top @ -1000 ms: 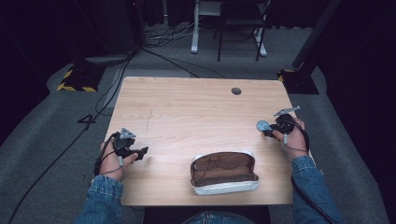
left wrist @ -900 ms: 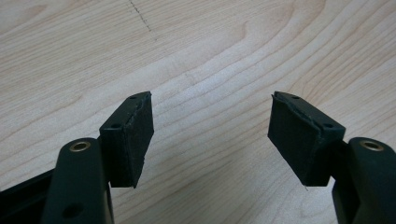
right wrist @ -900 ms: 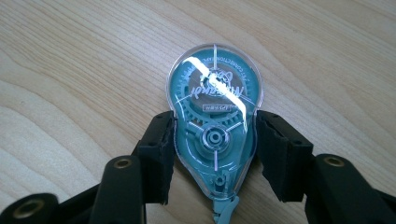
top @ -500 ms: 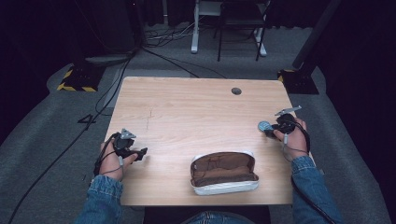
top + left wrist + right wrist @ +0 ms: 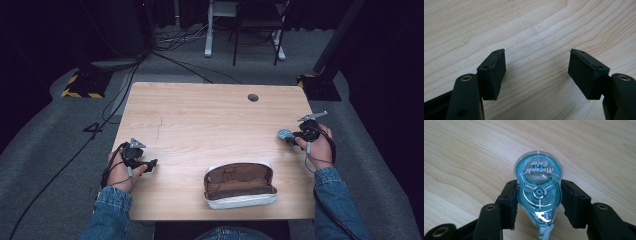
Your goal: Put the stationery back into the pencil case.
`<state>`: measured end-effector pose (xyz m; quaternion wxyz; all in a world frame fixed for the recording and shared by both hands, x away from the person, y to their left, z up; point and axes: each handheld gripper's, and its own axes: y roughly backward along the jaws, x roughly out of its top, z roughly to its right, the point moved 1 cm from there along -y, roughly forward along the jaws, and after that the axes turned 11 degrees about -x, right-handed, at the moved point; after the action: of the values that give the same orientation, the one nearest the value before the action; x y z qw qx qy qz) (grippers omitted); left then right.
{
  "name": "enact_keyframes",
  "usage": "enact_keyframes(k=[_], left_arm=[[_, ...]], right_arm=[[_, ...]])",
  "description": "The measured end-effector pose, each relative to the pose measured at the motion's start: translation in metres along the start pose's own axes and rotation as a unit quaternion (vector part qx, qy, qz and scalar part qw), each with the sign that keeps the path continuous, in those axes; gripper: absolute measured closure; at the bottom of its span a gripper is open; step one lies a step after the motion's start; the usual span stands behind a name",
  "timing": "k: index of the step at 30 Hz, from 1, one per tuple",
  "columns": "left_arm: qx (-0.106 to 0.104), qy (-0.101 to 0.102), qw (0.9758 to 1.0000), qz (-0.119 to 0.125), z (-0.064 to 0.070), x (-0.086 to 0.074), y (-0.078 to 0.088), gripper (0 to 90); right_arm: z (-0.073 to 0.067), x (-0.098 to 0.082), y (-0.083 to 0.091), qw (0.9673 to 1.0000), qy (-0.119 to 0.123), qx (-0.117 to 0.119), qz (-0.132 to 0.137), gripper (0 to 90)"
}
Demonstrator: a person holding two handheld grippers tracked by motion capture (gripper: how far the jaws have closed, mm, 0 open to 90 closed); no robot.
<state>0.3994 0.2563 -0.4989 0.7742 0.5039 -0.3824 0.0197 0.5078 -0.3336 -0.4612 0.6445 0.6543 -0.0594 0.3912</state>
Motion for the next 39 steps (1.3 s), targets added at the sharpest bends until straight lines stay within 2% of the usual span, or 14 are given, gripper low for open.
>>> enact_keyframes(k=[4, 14, 22, 28, 30, 39], left_arm=[[0.0, 0.005, 1.0, 0.008, -0.003, -0.001, 0.001, 31.2], [0.001, 0.003, 0.9999, 0.012, -0.003, -0.002, -0.001, 27.3], [0.003, -0.005, 0.9999, 0.014, -0.002, -0.002, -0.003, 24.4], [0.006, -0.015, 0.9998, 0.01, -0.001, -0.002, -0.005, 22.0], [0.005, -0.011, 0.9998, 0.014, 0.0, -0.002, -0.006, 20.6], [0.003, -0.016, 0.9998, 0.015, 0.0, -0.002, -0.007, 18.5]], right_arm=[[0.0, 0.005, 0.014, 0.9999, -0.013, 0.001, 0.004, 49.8], [-0.006, 0.014, 0.04, 0.9997, -0.014, 0.005, 0.02, 49.8], [-0.013, 0.019, 0.057, 0.9995, -0.018, 0.012, 0.021, 49.7], [-0.025, 0.026, 0.073, 0.9992, -0.002, 0.026, 0.03, 49.7], [-0.03, 0.028, 0.078, 0.999, 0.005, 0.027, 0.035, 49.7], [-0.047, 0.034, 0.095, 0.9977, 0.026, 0.04, 0.048, 49.7]])
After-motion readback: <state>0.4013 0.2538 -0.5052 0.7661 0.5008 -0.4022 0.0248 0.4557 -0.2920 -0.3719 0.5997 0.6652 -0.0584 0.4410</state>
